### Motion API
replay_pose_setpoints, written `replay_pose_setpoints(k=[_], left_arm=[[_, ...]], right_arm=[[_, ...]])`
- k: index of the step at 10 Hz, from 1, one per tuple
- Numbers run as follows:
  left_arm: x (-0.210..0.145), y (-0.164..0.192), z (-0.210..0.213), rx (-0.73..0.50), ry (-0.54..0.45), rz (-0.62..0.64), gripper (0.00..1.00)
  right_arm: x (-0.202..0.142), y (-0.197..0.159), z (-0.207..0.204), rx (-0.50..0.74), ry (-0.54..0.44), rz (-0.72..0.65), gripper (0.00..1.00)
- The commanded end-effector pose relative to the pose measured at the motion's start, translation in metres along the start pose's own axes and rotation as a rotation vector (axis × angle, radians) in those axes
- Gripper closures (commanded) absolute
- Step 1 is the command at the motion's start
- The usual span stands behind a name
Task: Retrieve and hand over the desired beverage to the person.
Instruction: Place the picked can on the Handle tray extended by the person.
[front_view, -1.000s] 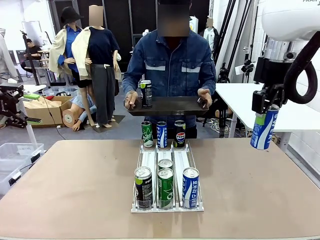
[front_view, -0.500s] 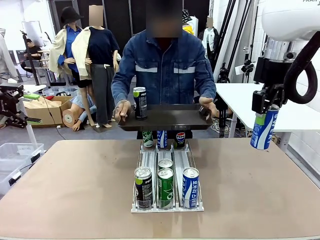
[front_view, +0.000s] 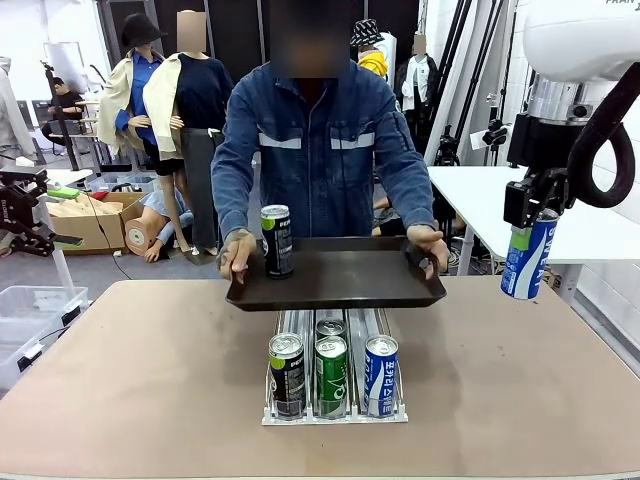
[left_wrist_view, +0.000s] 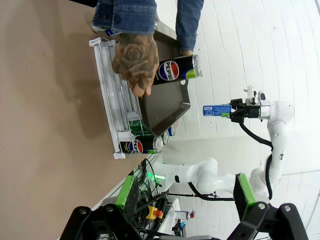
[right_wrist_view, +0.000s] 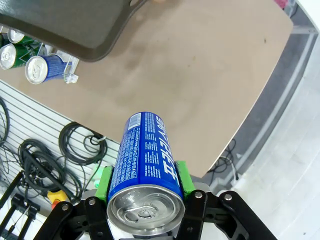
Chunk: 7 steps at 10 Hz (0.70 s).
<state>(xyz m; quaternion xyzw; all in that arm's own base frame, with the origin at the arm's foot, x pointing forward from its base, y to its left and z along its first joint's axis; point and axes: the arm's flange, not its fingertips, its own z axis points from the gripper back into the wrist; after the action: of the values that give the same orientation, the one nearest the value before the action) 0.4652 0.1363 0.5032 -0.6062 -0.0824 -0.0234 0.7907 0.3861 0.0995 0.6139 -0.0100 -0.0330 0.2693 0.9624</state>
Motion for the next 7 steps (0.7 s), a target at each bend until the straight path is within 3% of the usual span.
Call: replay_pose_setpoints(k=[1,4,7], left_arm=[[-0.001,-0.001,0.000,0.005,-0.009,-0.003,0.00],[-0.001,-0.001,0.000,0.005,-0.009,-0.003,0.00],[-0.001,-0.001,0.000,0.005,-0.009,-0.003,0.00]], right_arm=[[0.000,0.000,0.004,-0.002,-0.004,-0.004,1.00],[0.009,0.003,0.007,0.036,-0.033,0.019,1.00],[0.047,0.020,0.024,0.056,-0.032,0.084,1.00]])
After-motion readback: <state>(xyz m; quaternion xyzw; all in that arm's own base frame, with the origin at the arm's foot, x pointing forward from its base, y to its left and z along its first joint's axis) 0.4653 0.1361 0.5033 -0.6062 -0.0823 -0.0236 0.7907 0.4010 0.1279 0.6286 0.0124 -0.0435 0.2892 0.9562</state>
